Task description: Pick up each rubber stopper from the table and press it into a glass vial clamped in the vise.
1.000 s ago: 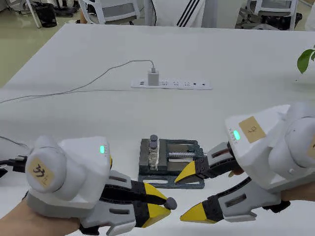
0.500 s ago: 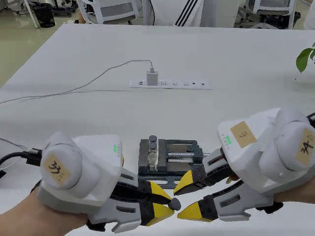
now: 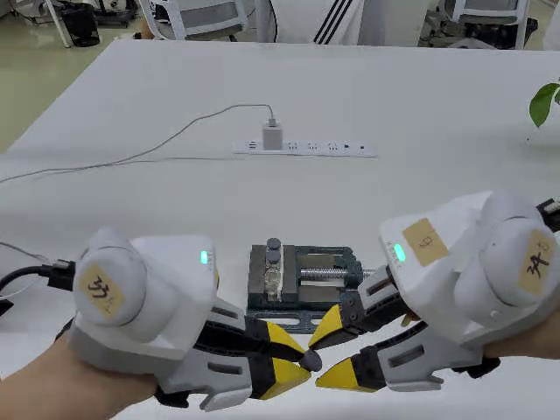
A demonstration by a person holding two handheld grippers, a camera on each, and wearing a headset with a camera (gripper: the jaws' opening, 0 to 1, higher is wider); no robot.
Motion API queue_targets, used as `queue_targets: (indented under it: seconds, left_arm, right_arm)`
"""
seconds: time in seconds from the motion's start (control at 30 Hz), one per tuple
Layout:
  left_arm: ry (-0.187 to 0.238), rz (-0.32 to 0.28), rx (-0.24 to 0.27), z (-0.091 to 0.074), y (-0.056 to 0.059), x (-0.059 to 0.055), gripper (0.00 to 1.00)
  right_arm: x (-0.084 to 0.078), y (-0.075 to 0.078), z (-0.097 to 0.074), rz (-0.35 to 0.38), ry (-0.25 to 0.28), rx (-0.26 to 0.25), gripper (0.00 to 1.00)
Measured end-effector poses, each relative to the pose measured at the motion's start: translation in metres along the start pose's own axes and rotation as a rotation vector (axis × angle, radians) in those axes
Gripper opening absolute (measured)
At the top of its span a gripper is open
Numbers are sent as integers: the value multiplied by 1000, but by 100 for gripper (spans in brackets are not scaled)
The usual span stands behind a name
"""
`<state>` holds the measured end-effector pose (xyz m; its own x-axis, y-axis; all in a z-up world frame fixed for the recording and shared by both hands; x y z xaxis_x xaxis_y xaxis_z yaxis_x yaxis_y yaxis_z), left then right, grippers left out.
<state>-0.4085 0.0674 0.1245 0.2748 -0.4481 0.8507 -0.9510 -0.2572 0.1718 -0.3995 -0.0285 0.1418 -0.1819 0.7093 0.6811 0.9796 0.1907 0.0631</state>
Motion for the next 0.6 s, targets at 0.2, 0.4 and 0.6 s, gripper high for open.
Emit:
queue_targets:
  seconds: [0.2, 0.4, 0.6]
  left_arm:
    - [13, -26, 1, 0, 1, 1, 3]
    - [10, -6, 8, 0, 1, 2, 3]
    - [2, 32, 21, 0, 0, 3, 3]
  right_arm:
    - [1, 3, -2, 2, -2, -5, 8]
    - [2, 4, -1, -1, -11, -6, 8]
    - [2, 6, -2, 1, -23, 5, 7]
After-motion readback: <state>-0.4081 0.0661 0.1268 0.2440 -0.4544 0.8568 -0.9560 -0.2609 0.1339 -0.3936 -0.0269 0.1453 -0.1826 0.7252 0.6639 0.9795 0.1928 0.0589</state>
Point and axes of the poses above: the centre of the closed fingertips' face, and the gripper's own axes: z roughly forward along the fingers, y roughly to its right, x roughly out of its top, the point moved 7 cm from there along -z, roughly backward along the fingers, and after that the axes turned 2 degrees about -x, right-handed, at the moved point
